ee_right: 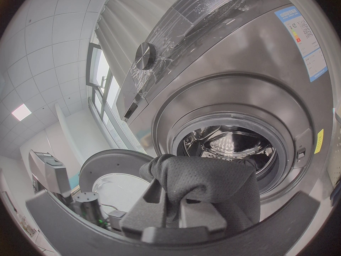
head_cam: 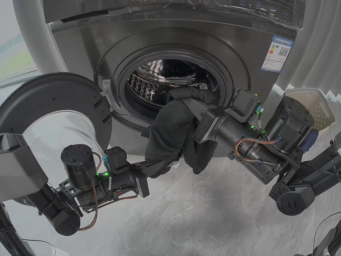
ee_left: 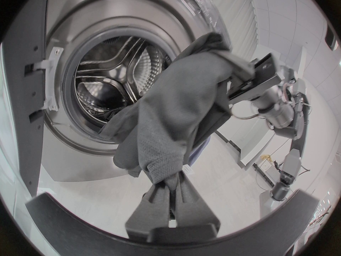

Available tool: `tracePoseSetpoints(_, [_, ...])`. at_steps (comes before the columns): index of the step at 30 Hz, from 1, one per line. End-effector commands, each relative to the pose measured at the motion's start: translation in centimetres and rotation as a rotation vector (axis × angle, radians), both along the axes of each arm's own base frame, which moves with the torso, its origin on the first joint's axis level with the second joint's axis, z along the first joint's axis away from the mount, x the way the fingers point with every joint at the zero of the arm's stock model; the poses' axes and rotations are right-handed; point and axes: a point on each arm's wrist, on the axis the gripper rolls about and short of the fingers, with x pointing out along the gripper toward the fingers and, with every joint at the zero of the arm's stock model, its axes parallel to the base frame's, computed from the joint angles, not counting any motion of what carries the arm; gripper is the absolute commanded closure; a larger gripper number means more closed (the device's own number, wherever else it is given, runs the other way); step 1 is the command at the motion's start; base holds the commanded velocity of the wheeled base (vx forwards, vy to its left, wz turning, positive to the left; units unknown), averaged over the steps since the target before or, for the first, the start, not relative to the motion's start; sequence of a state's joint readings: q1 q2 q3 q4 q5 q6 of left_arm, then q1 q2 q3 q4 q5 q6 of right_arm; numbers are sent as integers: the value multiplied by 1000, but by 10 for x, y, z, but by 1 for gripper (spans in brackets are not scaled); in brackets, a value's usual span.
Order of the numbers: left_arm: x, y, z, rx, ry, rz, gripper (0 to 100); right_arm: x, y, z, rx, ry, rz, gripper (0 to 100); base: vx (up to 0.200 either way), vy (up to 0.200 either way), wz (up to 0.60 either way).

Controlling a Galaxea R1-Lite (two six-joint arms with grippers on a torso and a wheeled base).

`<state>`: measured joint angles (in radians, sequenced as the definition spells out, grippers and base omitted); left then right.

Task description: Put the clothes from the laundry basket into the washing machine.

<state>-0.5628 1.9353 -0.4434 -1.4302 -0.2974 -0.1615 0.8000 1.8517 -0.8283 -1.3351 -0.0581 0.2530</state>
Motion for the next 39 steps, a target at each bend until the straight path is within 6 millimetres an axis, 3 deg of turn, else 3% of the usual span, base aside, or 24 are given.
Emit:
tracePoseSetpoints(1, [-33, 10, 23, -41, -47, -34, 100, 5, 6, -11, -14, 12, 0, 100, 0, 0, 0])
tracePoseSetpoints(11, [-42, 15, 29, -55, -56, -37, 100, 1, 4, -21, -40, 34, 7, 100, 0, 0, 0])
tracePoseSetpoints(12, [-42, 15, 30, -63, -58, -38, 100, 0, 4, -22, -43, 37, 7, 0, 0, 0, 0])
tracePoseSetpoints(31, [-35, 10, 62, -219, -115, -29, 100, -16, -7, -50, -114, 82, 21, 0, 0, 0, 0])
tracePoseSetpoints(39, [-29, 10, 69, -262, -117, 4, 100, -29, -19, -72, -174, 126, 41, 0, 0, 0, 0])
